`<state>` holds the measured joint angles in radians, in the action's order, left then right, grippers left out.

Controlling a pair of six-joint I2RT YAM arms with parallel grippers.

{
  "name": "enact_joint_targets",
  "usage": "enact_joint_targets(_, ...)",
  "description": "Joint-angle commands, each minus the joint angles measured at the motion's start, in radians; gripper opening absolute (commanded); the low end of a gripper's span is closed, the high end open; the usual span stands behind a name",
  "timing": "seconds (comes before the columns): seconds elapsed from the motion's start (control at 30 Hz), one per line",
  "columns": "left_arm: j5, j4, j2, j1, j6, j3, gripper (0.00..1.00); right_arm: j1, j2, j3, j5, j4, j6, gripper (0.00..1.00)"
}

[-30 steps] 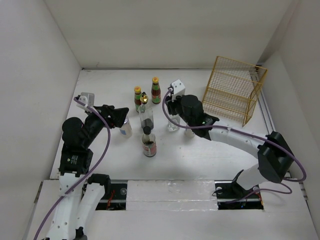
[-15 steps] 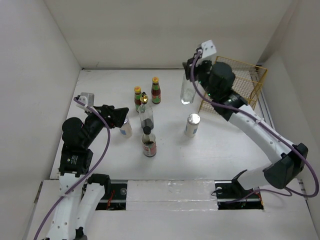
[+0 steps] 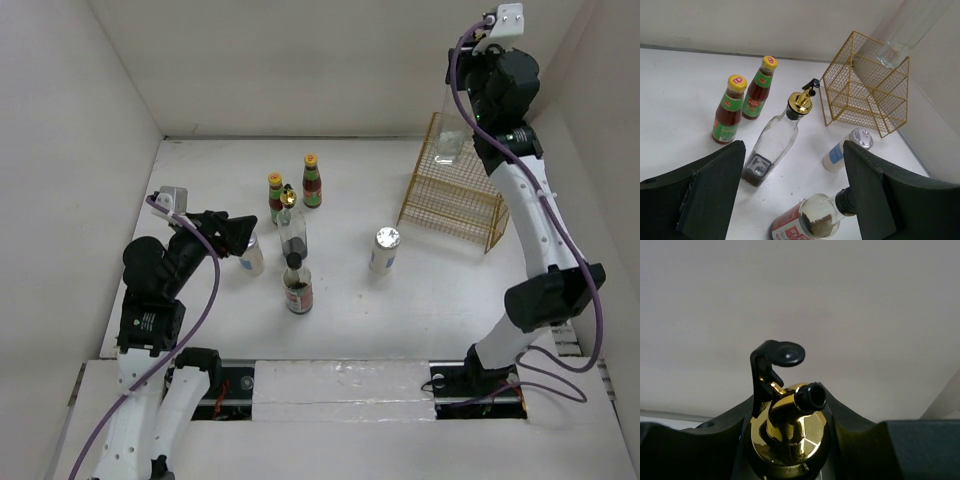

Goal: Organize the condiment bottles

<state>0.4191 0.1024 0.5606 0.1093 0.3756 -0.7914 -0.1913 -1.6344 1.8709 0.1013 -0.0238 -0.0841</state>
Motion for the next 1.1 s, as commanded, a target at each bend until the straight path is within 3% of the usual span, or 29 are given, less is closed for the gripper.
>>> enact_joint_targets(0.0, 0.021, -0.033, -0.008, -0.005, 0.005, 0.003, 0.75, 0.052, -0.031, 0.146, -0.077, 0.073, 0.027, 0.01)
enact_joint_targets(0.17, 0.05, -0.052, 0.004, -0.005, 0.005, 0.003, 0.75, 0.089, -0.136, 0.292, -0.086, 0.038, 0.037, 0.0)
enact_joint_targets(0.57, 0.038, -0.052, 0.024, -0.005, 0.005, 0.003, 0.76, 0.145, -0.272, 0.395, -0.066, 0.048, 0.079, 0.0)
enact_joint_targets(0.9, 0.049, -0.052, 0.045, -0.016, 0.005, 0.003, 0.76, 0.168, -0.222, 0.134, -0.04, 0.179, 0.11, 0.0)
enact_joint_targets(1.07, 0.063, -0.063, 0.056, -0.036, 0.005, 0.012, 0.76, 0.178, -0.222, 0.116, -0.031, 0.188, 0.119, 0.0)
